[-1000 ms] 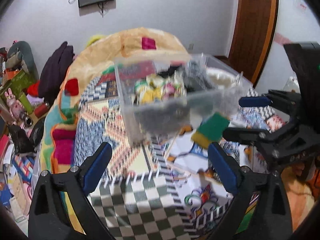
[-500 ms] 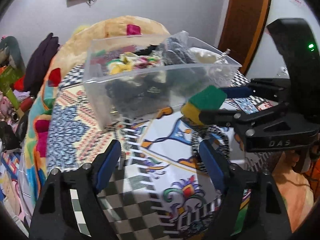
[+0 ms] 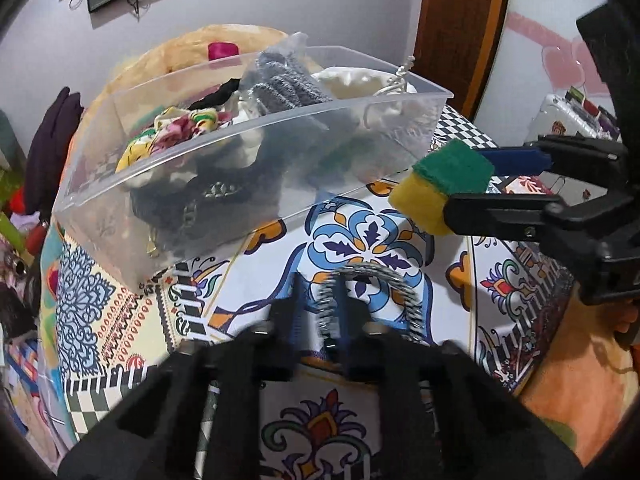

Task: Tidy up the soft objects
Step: 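Grasp the beaded cord with the left tool while the right tool grasps the green sponge, then release the beaded cord into the box with left tool while right tool releases the sponge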

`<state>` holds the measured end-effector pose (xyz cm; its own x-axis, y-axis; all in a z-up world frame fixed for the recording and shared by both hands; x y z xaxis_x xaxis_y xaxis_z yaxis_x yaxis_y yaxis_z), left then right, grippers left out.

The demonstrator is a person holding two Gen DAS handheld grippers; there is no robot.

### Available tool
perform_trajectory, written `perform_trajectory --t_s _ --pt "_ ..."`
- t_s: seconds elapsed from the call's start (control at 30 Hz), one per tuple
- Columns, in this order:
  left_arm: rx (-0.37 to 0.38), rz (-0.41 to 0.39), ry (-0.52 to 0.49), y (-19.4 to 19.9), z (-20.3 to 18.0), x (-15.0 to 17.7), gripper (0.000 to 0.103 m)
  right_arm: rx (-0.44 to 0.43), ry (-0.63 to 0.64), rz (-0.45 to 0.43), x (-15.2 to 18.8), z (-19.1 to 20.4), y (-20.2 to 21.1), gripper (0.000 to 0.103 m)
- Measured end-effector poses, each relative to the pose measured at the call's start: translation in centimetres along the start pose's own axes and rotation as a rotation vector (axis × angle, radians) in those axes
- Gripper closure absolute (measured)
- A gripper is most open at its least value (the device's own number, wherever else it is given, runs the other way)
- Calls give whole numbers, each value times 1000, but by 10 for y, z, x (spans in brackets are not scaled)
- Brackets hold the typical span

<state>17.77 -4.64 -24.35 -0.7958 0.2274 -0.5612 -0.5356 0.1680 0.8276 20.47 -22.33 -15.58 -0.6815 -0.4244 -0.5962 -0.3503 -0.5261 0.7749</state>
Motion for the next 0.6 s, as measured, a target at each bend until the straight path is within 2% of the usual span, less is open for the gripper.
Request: perform_trajectory --t_s 0.13,0.3,0.6 --pt "-27 -33 -6 6 0 -3 97 0 16 -17 -3 6 3 44" --pt "-43 -109 15 32 4 -14 98 4 17 -43 -8 7 11 44" --pt "-80 -260 72 86 29 -50 98 29 52 -135 -35 16 39 44"
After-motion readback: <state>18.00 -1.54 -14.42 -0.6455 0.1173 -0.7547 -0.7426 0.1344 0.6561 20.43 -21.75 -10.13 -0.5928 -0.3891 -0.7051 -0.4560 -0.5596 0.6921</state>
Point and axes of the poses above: each gripper's, at about its wrist camera, not at the fingertips, and y roughly against the way its jaws point, z to its left, x to its underside, the point moved 10 cm from there along -y, roughly the way its jaws point, and after that the axes turned 3 degrees about z, right-handed, at the moved point
